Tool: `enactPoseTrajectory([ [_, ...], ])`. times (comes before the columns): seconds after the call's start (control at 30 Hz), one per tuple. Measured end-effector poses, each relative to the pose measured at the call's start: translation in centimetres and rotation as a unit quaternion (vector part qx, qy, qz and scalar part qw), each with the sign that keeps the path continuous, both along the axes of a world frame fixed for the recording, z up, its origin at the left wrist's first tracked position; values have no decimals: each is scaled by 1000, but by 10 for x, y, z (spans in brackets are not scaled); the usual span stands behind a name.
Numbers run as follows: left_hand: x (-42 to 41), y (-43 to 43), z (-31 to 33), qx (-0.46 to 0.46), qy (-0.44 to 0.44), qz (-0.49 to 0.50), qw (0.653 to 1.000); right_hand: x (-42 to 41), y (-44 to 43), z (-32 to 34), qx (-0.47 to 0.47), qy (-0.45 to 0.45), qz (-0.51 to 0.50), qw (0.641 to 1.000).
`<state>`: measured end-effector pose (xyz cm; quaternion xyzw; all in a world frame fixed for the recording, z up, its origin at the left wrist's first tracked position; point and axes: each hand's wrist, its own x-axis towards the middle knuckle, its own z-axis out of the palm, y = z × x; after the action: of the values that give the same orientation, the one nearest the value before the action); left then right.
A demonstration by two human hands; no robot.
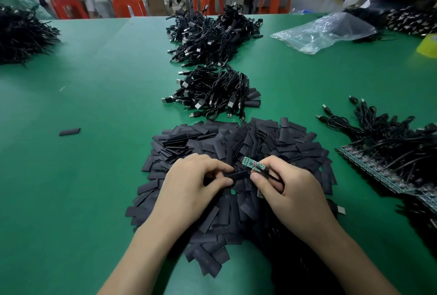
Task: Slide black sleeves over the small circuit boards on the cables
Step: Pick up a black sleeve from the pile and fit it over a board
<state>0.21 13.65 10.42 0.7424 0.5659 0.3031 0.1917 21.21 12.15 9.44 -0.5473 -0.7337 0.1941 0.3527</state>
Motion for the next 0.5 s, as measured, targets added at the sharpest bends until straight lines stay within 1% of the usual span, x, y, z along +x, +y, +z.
enactPoseTrajectory([
  [0.23, 1, 0, -3, 70, -56, 23, 996, 1, 1, -1, -5, 20, -4, 1000],
  [0.37, 1, 0, -2, 58, -127, 33, 990, 1, 1, -1, -2, 46, -7, 999],
  [0.5, 5, -2, -3, 57, -137, 36, 988, 1, 1, -2, 3, 60, 0, 998],
])
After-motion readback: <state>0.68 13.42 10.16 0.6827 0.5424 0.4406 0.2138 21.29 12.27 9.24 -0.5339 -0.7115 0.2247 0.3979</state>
